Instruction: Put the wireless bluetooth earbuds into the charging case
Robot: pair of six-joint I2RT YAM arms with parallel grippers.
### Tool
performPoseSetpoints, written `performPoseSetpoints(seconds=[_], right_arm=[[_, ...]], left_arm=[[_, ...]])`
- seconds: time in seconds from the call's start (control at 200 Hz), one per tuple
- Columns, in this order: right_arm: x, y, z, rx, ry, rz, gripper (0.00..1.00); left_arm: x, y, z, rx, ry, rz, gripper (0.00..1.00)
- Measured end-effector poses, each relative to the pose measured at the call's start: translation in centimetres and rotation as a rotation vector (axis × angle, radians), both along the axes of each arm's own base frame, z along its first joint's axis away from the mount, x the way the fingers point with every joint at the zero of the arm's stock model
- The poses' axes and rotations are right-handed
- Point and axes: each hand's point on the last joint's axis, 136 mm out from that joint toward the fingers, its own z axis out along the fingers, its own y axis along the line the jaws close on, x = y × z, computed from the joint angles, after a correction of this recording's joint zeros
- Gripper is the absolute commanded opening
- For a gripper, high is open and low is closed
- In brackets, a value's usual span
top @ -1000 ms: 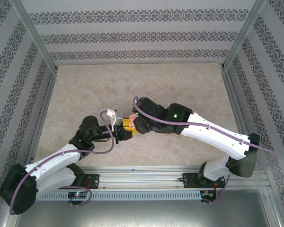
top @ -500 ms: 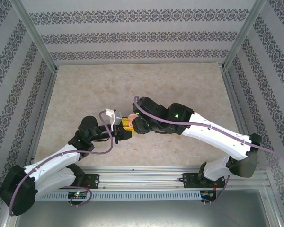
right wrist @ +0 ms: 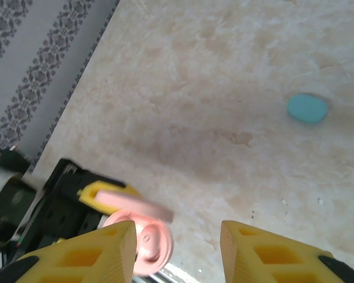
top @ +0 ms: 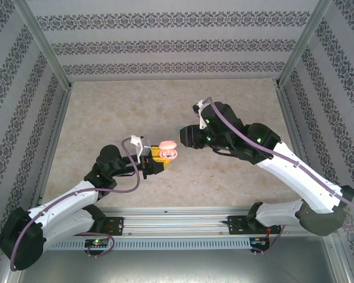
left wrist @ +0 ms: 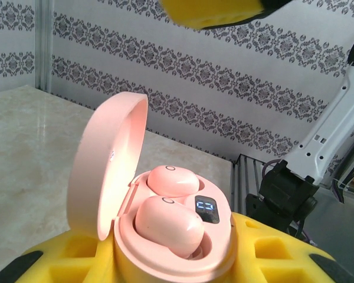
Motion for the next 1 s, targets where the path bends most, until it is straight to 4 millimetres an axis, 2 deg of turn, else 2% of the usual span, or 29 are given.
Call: performPoseSetpoints(seconds=[0.1,0.215,0.355,0.49,0.61,0.789,0.999], right_arm=[[1.1,0.7,-0.9,0.019,0.037,0.005,0.42],[2.1,2.4,-2.3,0.044,0.090,0.041,0.43],[2.2,3.8,-4.1,0.071,0.152,0.085,0.43],[1.6,4.2,-5.0,0.109,0.194,0.099,0.43],[0.4,3.4,-6.0,0.141,0.226,0.089,0.44],[-1.1,2.2,-5.7,0.251,0.244,0.043,0.50],[-1.8,2.9,-5.9,0.409,0.316,0.017,0.55]], left_arm=[[-0.1,0.1,0.6,-0.009,-0.014,-0.001,0.19],[-0.2,0.1,1.4,-0.018,-0.031,-0.004,0.20],[-0.2,0.0,1.4,-0.015,-0.028,-0.006,0.20],[-0.2,0.1,1.1,-0.006,-0.014,-0.003,0.20],[-0.1,0.1,1.2,-0.009,-0.018,0.005,0.20],[0.1,0.2,1.3,-0.013,-0.013,0.014,0.20],[0.3,0.3,1.3,-0.018,0.002,0.028,0.20]])
